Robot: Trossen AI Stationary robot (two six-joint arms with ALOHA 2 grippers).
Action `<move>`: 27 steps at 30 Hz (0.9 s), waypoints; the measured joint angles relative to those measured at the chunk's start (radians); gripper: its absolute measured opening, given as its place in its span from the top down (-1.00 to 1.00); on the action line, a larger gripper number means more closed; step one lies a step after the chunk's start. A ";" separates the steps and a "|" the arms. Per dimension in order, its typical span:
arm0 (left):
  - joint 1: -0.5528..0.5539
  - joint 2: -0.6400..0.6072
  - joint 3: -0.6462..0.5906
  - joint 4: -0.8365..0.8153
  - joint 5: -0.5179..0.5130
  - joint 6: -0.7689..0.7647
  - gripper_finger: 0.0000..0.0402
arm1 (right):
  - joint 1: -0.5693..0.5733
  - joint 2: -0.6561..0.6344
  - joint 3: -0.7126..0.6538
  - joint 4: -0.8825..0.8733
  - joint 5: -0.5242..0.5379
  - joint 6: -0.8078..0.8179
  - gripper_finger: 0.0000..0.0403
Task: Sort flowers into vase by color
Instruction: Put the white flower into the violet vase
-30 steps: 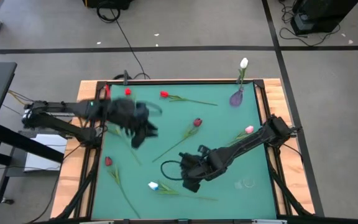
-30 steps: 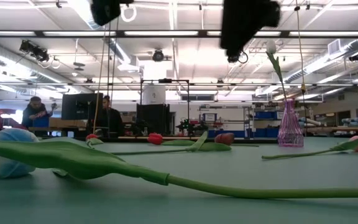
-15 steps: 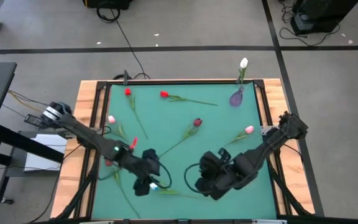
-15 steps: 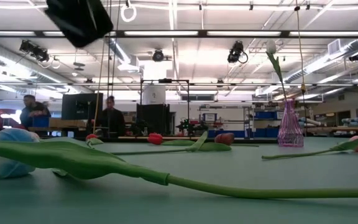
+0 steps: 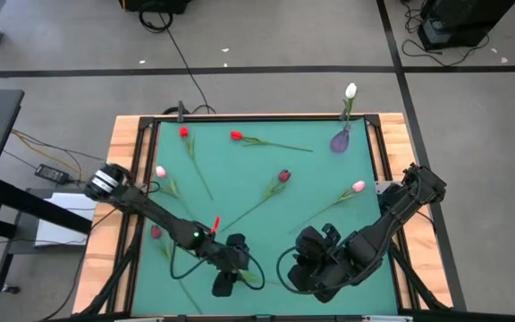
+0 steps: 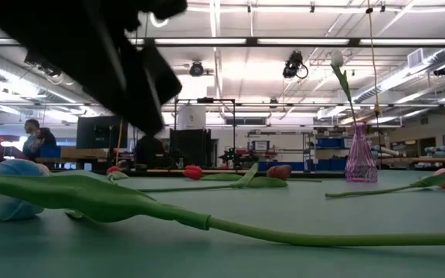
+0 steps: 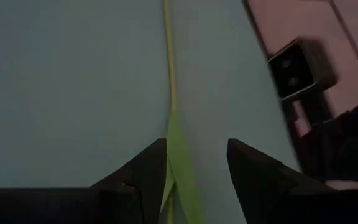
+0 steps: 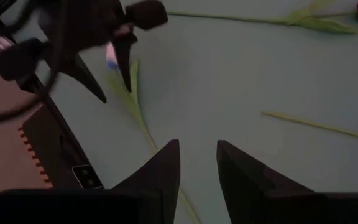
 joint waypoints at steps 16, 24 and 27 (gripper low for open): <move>0.000 0.102 0.008 -0.078 -0.008 0.153 0.46 | 0.055 0.000 -0.042 -0.007 0.001 0.105 0.43; -0.018 0.105 0.132 -0.388 -0.116 0.464 0.88 | 0.055 0.000 -0.042 -0.010 -0.003 0.105 0.43; -0.014 0.107 0.211 -0.548 -0.209 0.585 0.92 | 0.056 0.000 -0.042 -0.009 0.002 0.105 0.43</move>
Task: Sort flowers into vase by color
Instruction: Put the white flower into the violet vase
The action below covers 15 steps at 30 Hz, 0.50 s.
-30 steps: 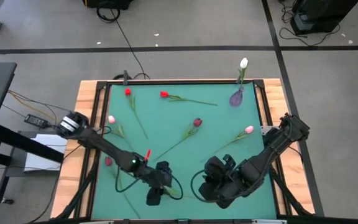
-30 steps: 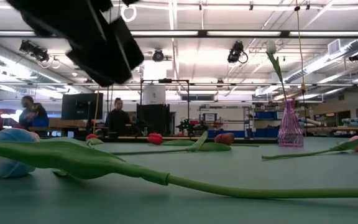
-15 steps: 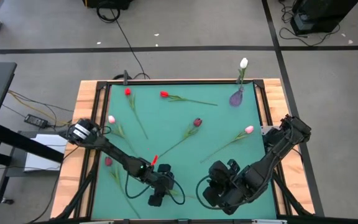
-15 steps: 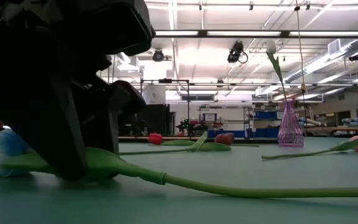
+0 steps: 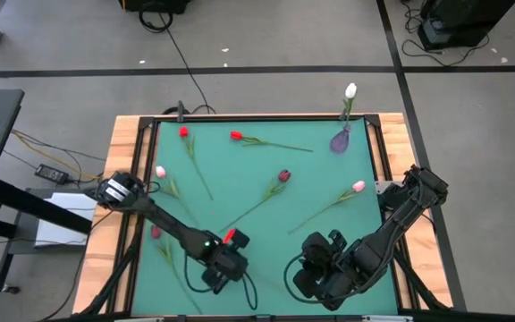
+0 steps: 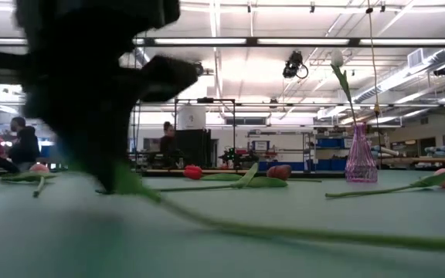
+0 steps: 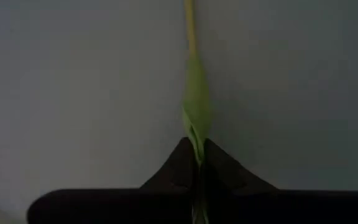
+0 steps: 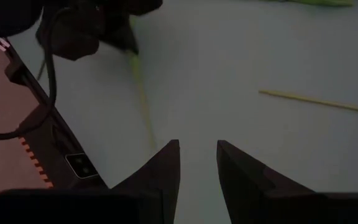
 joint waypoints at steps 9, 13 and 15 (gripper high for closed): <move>0.005 0.000 0.224 -0.270 -0.453 0.566 0.92 | 0.009 0.000 0.000 -0.021 0.026 0.074 0.43; 0.039 -0.021 0.284 -0.260 -0.548 0.787 0.93 | 0.029 -0.016 -0.001 -0.107 0.018 0.163 0.43; 0.062 -0.063 0.291 -0.208 -0.551 0.876 0.94 | 0.044 -0.039 -0.001 -0.140 0.026 0.179 0.43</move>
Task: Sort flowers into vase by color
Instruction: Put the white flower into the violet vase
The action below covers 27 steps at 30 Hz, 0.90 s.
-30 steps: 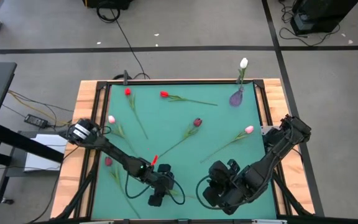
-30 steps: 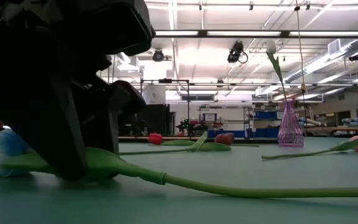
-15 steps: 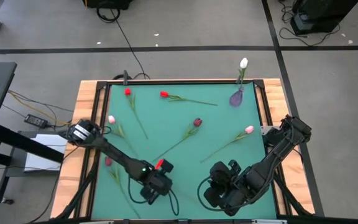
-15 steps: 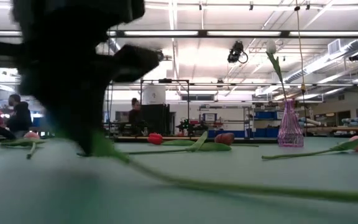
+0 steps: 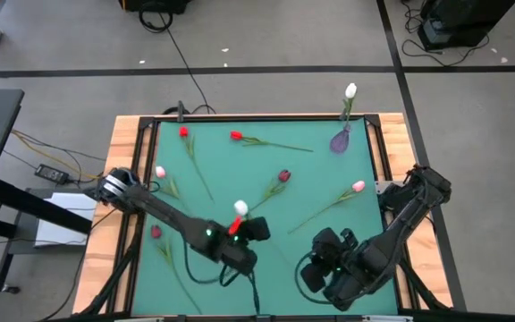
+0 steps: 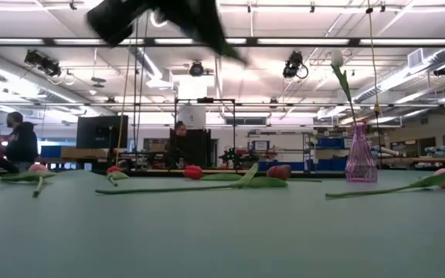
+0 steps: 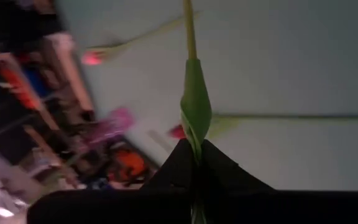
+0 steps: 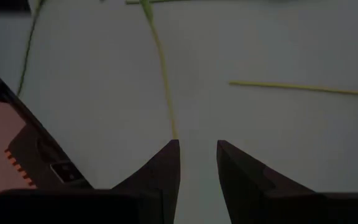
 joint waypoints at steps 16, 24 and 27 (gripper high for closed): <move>0.261 -0.362 0.003 0.266 0.249 0.962 0.73 | -0.005 -0.214 0.000 -0.033 0.212 -0.035 0.43; 0.274 -0.373 0.002 0.422 0.253 1.200 0.95 | -0.087 -0.305 0.001 0.224 0.216 -0.332 0.43; 0.259 -0.380 0.005 0.474 0.258 1.203 0.94 | -0.158 -0.322 0.001 0.348 0.156 -0.519 0.41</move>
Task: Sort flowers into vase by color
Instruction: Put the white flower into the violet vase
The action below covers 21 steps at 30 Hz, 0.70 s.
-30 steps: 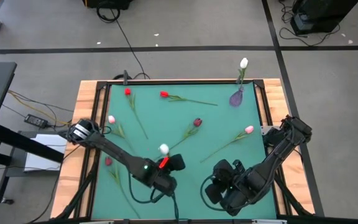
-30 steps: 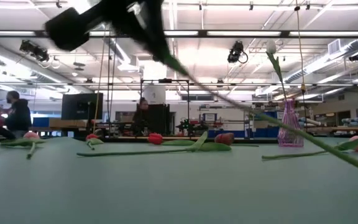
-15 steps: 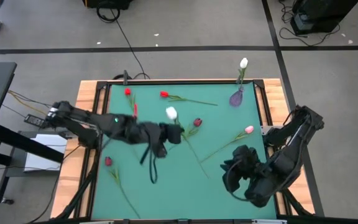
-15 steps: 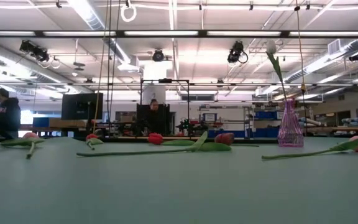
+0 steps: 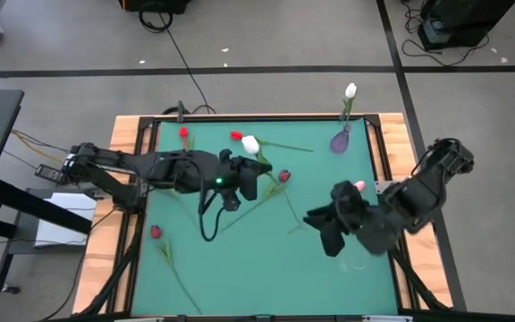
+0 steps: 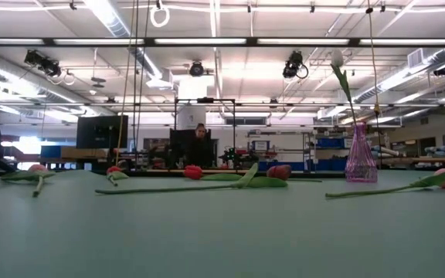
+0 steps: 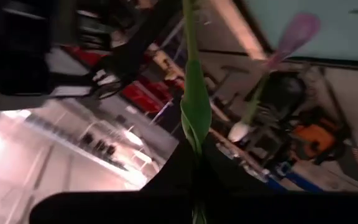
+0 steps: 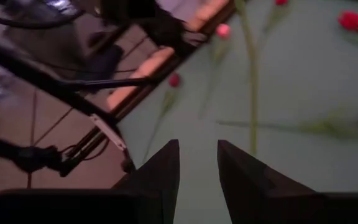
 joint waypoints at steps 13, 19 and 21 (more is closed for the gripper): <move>-0.094 0.000 0.001 0.013 0.035 0.017 0.93 | -0.281 0.009 0.000 0.190 -0.332 -0.462 -0.32; -0.110 0.000 0.001 0.018 0.034 0.016 0.93 | -0.326 0.065 0.000 0.257 -0.512 -0.507 -0.26; -0.110 0.000 0.001 0.021 0.031 0.012 0.93 | -0.339 0.089 0.000 0.258 -0.545 -0.507 -0.19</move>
